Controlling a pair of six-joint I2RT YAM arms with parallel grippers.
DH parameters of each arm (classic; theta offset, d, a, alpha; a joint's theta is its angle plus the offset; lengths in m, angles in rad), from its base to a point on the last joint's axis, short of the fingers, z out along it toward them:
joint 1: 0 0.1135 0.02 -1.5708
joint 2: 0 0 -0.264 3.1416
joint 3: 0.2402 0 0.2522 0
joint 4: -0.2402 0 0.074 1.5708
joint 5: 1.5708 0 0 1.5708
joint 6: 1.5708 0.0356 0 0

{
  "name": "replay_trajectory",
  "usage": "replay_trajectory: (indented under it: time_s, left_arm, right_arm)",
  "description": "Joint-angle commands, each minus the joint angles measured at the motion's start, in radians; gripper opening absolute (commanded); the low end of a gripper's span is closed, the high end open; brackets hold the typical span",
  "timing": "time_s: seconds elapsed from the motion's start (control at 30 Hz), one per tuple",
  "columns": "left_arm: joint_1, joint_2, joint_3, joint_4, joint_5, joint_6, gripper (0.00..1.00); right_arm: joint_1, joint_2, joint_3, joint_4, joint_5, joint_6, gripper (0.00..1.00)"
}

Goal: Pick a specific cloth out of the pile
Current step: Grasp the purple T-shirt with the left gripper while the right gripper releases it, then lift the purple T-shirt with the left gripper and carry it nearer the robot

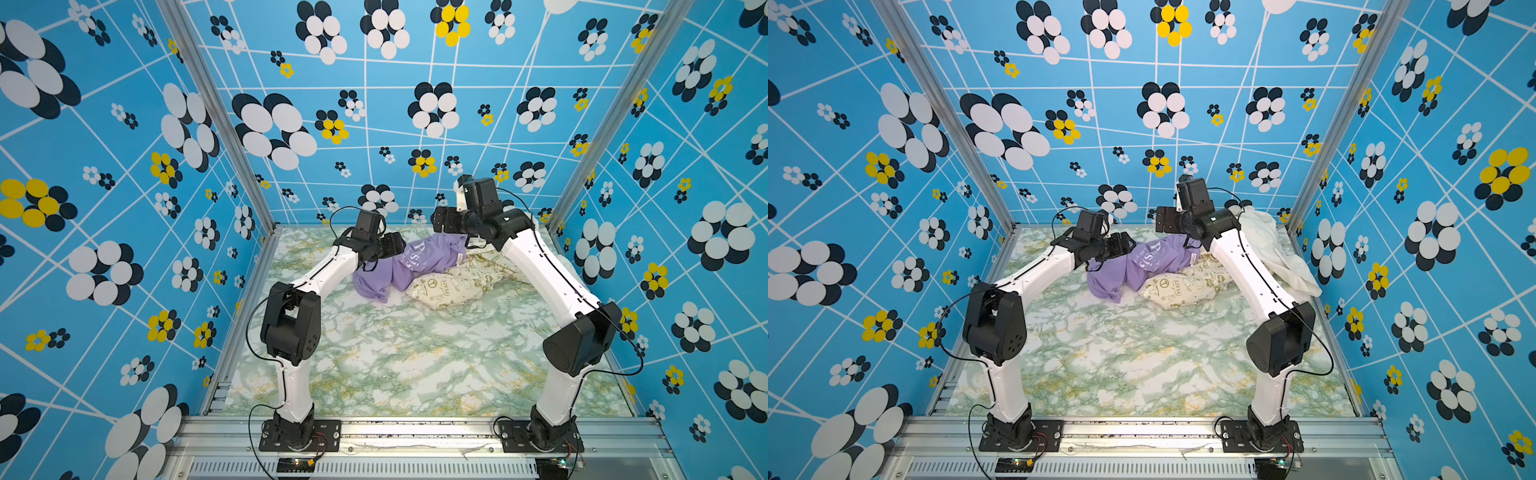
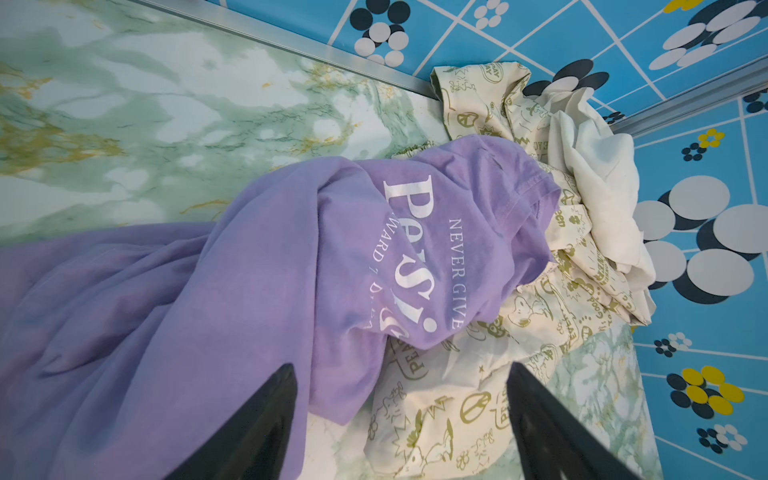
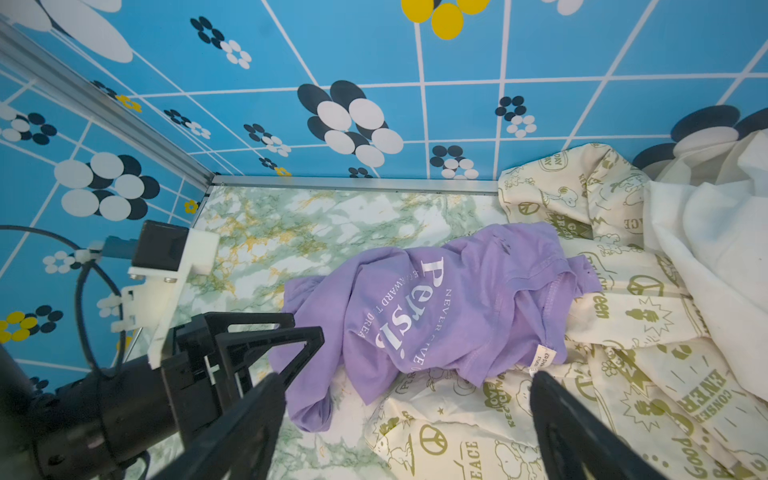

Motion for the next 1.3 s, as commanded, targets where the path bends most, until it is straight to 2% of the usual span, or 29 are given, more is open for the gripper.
replay_trajectory:
  time_s: [0.0, 0.23, 0.4, 0.47, 0.57, 0.67, 1.0, 1.1, 1.27]
  left_arm:
    - [-0.003, 0.078, 0.077, -0.04, -0.065, -0.069, 0.78]
    - [-0.023, 0.269, 0.281, -0.118, -0.14, -0.051, 0.71]
    - [-0.028, 0.397, 0.42, -0.22, -0.16, -0.045, 0.57]
    - [-0.026, 0.42, 0.444, -0.238, -0.164, -0.034, 0.45]
    - [-0.022, 0.419, 0.447, -0.24, -0.175, -0.023, 0.19]
    - [-0.012, 0.4, 0.447, -0.234, -0.173, -0.012, 0.0]
    - [0.083, 0.23, 0.465, -0.055, -0.152, -0.023, 0.0]
    - [0.131, 0.24, 0.594, -0.058, -0.118, -0.043, 0.0]
    - [0.198, 0.338, 0.982, -0.164, -0.084, -0.047, 0.0]
  right_arm:
    - [-0.025, -0.055, -0.039, 0.061, -0.005, 0.055, 0.93]
    - [-0.07, -0.089, -0.103, 0.075, -0.005, 0.051, 0.93]
    - [-0.094, -0.084, -0.104, 0.078, -0.014, 0.053, 0.93]
    - [-0.102, -0.081, -0.103, 0.079, -0.019, 0.057, 0.93]
    - [-0.109, -0.081, -0.106, 0.08, -0.022, 0.062, 0.93]
    - [-0.114, -0.082, -0.117, 0.089, -0.024, 0.069, 0.93]
    - [-0.126, -0.057, -0.114, 0.144, -0.042, 0.101, 0.92]
    - [-0.126, -0.048, -0.103, 0.155, -0.048, 0.104, 0.92]
    - [-0.13, -0.044, -0.096, 0.192, -0.05, 0.103, 0.92]
